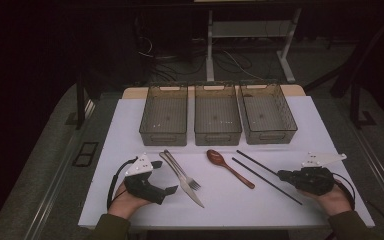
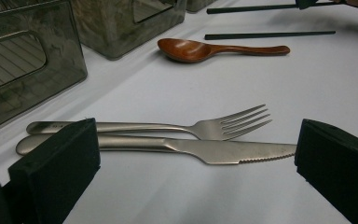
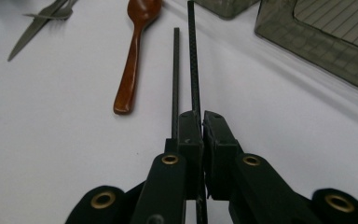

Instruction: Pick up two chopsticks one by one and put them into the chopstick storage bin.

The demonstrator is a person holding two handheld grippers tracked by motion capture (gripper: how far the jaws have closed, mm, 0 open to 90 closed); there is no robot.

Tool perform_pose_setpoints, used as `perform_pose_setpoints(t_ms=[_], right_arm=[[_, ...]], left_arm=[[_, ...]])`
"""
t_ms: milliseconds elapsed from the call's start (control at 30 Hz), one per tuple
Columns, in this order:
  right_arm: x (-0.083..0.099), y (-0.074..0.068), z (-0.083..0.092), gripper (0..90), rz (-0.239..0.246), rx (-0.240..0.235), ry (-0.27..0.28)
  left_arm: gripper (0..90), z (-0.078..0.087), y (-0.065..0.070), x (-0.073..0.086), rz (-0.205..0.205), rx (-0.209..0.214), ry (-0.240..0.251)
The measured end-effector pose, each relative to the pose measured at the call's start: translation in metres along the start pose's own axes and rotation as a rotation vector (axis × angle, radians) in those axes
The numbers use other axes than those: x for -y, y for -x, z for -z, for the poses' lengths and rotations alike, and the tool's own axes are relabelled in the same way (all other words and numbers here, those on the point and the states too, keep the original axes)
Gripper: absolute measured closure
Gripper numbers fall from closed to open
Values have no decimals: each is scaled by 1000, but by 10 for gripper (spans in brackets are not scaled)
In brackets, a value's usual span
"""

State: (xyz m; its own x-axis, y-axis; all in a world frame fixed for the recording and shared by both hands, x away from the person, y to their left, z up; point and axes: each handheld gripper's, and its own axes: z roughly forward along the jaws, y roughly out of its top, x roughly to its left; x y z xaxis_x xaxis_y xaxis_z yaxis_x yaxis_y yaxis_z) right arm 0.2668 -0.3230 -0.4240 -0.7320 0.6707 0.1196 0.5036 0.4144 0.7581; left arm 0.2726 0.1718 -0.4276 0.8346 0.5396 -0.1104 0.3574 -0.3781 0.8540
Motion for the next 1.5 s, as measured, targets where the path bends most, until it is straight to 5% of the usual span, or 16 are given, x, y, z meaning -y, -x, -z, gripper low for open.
perform_pose_setpoints(t_ms=[533, 1500], right_arm=[[-37, -3, -4, 854, 14, -19, 60], [-104, -10, -55, 854, 22, -10, 67]], left_arm=[[0, -1, -2, 2, 2, 7, 9], [0, -6, 4, -1, -7, 27, 6]])
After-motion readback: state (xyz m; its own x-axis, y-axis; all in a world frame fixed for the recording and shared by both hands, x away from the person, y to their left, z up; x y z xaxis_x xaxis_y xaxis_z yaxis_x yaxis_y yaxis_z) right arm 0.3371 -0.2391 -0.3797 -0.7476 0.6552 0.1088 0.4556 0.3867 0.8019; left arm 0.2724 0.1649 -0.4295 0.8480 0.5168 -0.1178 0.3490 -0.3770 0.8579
